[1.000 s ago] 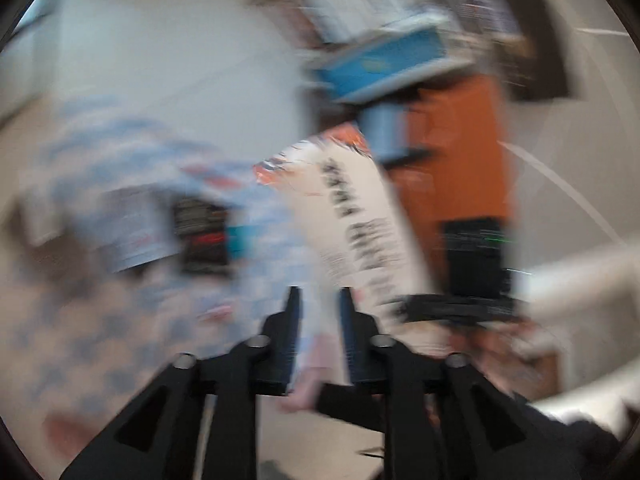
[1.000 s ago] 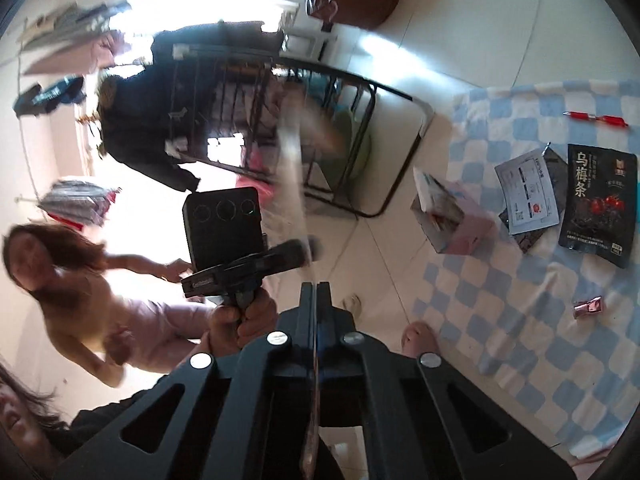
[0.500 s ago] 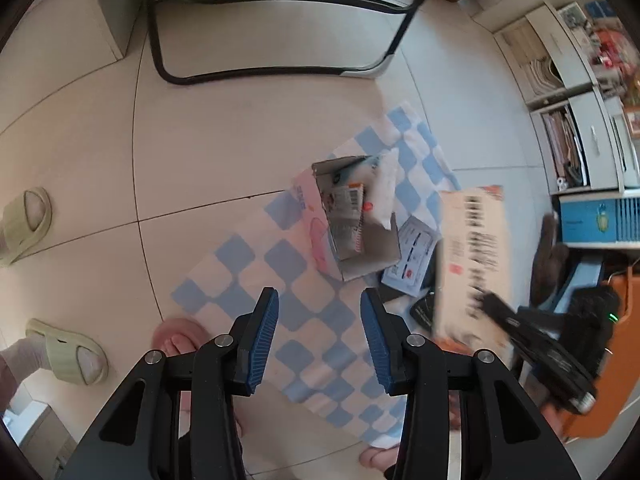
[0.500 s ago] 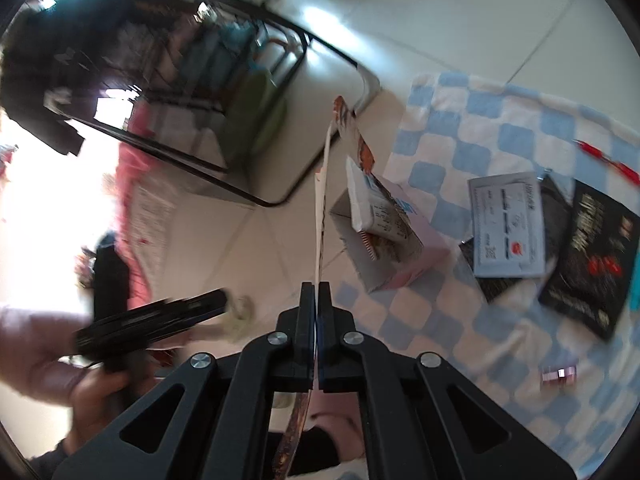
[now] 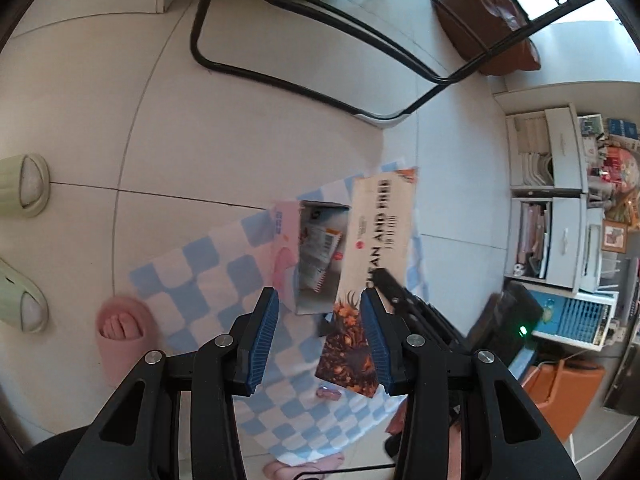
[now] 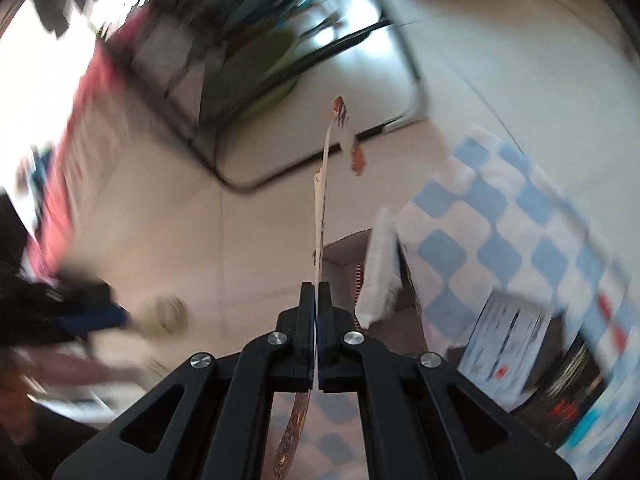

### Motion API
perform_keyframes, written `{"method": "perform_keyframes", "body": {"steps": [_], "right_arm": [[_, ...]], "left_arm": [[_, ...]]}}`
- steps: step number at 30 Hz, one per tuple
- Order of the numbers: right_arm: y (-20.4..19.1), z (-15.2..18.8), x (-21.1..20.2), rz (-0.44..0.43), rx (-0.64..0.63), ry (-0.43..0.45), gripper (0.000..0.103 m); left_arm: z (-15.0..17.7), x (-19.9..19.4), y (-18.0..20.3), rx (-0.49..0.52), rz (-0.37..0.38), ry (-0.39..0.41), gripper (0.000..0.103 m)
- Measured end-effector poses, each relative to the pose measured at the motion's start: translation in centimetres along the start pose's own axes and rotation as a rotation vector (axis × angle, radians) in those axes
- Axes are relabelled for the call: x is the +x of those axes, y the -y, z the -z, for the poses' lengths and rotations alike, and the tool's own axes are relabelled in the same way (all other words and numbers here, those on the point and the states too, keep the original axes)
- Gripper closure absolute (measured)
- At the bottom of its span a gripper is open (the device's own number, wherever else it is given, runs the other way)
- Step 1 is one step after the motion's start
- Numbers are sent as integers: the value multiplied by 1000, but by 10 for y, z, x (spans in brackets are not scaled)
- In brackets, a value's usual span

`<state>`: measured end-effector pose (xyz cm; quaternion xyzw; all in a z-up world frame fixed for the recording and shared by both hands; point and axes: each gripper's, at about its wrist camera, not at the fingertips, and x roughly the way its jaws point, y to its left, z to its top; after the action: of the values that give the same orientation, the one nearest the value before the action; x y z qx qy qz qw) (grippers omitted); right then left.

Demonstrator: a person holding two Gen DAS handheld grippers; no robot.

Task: Organize objects
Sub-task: 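Carry the strip packet into the pink box and open the right tool, then move the left tool over the black plum strips bag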

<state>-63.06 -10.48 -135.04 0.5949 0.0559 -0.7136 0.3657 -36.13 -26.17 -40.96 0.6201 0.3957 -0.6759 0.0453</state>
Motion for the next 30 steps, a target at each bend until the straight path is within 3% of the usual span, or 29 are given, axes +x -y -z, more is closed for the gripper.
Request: {"method": "perform_keyframes", "body": {"steps": [4,8,15,17,18,19,21,23,27,30], "right_arm": [[-8,-1,17,25,-57,-164,102],[-4,9,17,85,-106,-309,102],[7,-4,73,132,-53,-463,101],[8,-6,93,160,-32,-514,92],[8,-7,98,171,-23,-525,73],[10,-4,99,181,-12,-523,49],[9,-1,85,185,-17,-468,26],[10,3,59,206,-28,-394,26],[29,26,-28,333,67,-173,26],[26,59,-110,536,88,47,26]], "left_arm": [[-8,9,-10,-43,-5,-39,63],[-10,20,-4,-16,-21,-58,63],[-13,22,7,10,-13,-77,63],[-13,21,9,26,-27,-78,63],[-14,23,9,33,-38,-78,63],[-14,23,9,38,-47,-78,63],[-16,26,12,52,-68,-73,63],[-16,27,20,101,-106,-50,63],[-4,27,56,297,-214,35,63],[19,26,93,467,-255,110,63]]}}
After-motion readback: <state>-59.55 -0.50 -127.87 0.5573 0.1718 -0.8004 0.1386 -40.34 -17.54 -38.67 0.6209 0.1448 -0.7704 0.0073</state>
